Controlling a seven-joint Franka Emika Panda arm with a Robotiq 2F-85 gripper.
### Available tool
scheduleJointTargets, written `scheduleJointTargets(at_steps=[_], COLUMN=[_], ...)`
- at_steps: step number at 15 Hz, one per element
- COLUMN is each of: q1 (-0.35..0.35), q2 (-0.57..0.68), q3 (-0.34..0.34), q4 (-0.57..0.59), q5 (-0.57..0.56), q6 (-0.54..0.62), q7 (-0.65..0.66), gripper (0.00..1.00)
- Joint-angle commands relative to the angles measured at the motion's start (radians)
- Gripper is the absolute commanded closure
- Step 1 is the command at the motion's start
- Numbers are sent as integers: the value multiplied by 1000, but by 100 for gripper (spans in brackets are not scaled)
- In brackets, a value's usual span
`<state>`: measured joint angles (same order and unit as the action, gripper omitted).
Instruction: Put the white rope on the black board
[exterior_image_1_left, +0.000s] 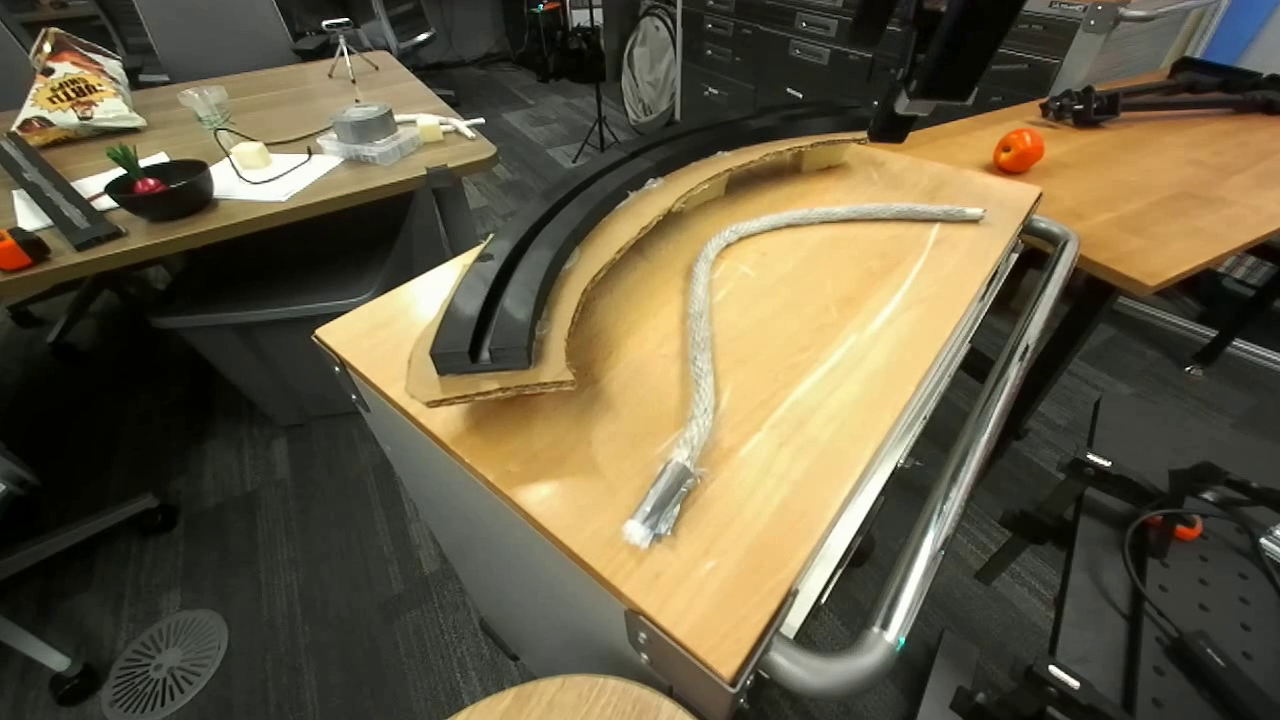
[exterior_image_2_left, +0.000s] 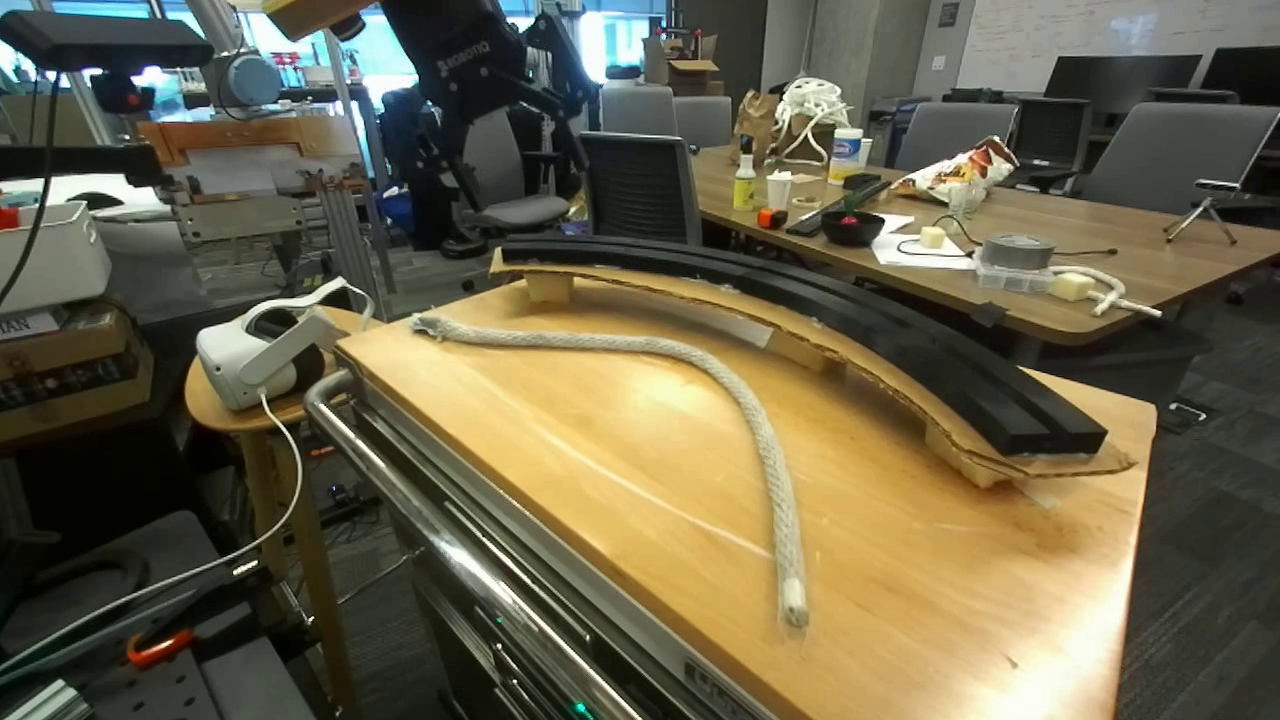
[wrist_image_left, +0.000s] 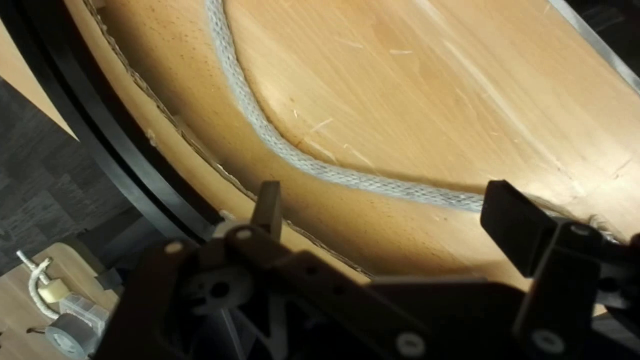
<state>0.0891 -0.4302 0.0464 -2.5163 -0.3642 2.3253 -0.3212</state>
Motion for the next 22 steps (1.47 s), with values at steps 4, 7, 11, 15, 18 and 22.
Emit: scheduleJointTargets(at_steps=[4,7,11,15,18,22], q1=[59,151,252,199,204,229], q2=[-30,33,106,114,103,135], q3=[15,17,-46,-12,-32,-51], q4=[10,69,123,121,120,107], q5=[-78,3,211,215,217,291], q6=[34,74,119,24,4,48], q7=[-188,-279,-515,-541,-673,-933], gripper=[0,0,0,0,0,0])
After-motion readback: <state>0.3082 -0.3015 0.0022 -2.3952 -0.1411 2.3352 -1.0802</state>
